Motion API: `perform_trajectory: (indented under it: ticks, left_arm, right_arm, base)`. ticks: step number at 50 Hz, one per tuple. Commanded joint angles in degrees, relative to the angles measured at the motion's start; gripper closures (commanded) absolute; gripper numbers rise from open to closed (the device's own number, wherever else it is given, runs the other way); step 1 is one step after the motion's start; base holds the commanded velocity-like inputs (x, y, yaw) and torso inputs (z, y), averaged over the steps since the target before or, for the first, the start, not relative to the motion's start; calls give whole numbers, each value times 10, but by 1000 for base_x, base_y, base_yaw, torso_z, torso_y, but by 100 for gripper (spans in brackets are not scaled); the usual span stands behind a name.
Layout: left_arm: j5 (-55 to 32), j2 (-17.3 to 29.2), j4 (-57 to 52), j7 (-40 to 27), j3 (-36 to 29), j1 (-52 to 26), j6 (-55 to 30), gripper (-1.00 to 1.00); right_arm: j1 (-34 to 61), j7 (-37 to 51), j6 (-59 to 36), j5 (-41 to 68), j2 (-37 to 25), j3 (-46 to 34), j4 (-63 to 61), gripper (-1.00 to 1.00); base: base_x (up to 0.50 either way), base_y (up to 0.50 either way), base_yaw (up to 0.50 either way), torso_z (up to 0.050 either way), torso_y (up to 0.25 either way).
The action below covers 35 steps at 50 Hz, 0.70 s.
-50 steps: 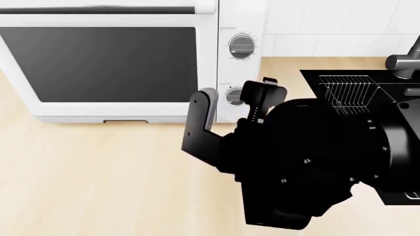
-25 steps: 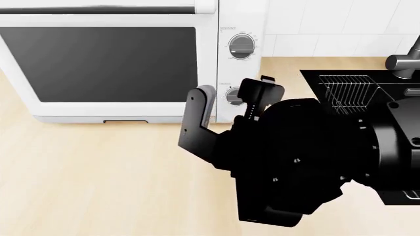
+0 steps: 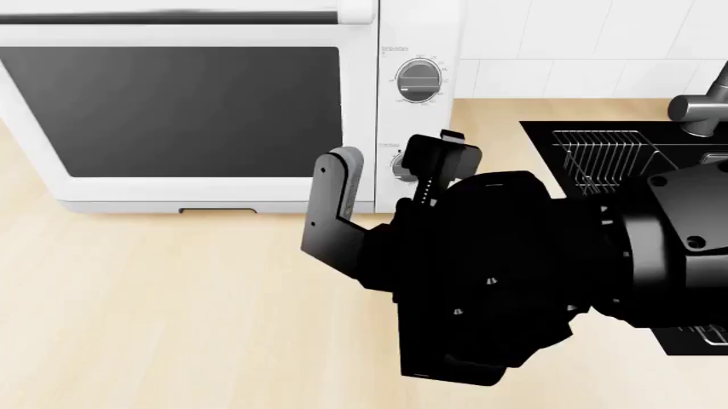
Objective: Turn on the toaster oven by setting the timer.
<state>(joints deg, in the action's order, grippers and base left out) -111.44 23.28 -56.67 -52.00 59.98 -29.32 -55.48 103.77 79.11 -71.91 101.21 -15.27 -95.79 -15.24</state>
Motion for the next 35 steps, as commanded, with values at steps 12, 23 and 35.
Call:
perform_trajectory:
  ticks: [12, 23, 35]
  left_arm:
    - [6, -8, 1, 5, 2, -3, -7, -100]
    - [2, -5, 1, 4, 4, -2, -6, -100]
    - [1, -6, 2, 4, 5, -2, -6, -100]
  right_arm:
    - [-5, -9, 7, -16, 5, -17, 19, -100]
    - [-10, -13, 11, -22, 3, -26, 29, -100]
    - [-8, -24, 14, -34, 8, -30, 36, -100]
  base:
    - [0, 0, 0, 0, 0]
    - [0, 0, 0, 0, 0]
    - [0, 0, 0, 0, 0]
